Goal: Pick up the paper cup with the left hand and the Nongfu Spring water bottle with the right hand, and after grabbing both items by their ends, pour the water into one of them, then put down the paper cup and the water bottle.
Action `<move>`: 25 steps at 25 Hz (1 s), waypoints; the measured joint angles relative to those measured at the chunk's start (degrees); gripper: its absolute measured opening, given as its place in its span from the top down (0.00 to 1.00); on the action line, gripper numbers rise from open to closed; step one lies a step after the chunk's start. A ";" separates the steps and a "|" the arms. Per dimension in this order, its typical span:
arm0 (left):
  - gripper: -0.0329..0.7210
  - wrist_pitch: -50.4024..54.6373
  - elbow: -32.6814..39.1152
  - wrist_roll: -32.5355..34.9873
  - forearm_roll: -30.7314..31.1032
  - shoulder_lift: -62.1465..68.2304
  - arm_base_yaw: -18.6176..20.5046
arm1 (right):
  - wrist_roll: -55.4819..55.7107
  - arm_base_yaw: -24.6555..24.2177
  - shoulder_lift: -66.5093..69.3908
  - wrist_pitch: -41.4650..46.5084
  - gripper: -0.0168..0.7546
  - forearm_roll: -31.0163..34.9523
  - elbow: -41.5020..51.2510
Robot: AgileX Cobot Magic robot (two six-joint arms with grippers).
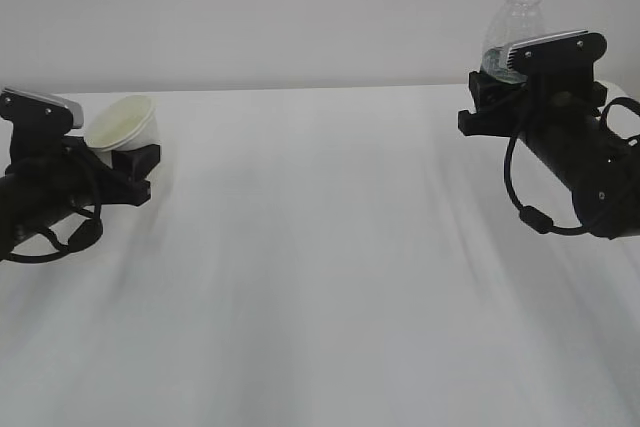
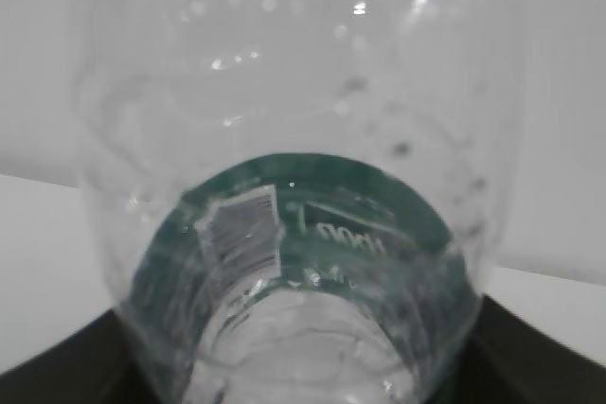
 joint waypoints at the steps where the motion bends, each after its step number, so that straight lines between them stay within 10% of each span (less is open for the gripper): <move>1: 0.41 0.00 0.00 0.00 -0.26 0.00 0.45 | 0.00 0.00 0.00 0.00 0.37 0.00 0.00; 25: 0.41 0.09 0.00 2.28 -7.65 0.00 4.48 | 0.00 0.00 0.00 0.00 0.37 0.00 0.00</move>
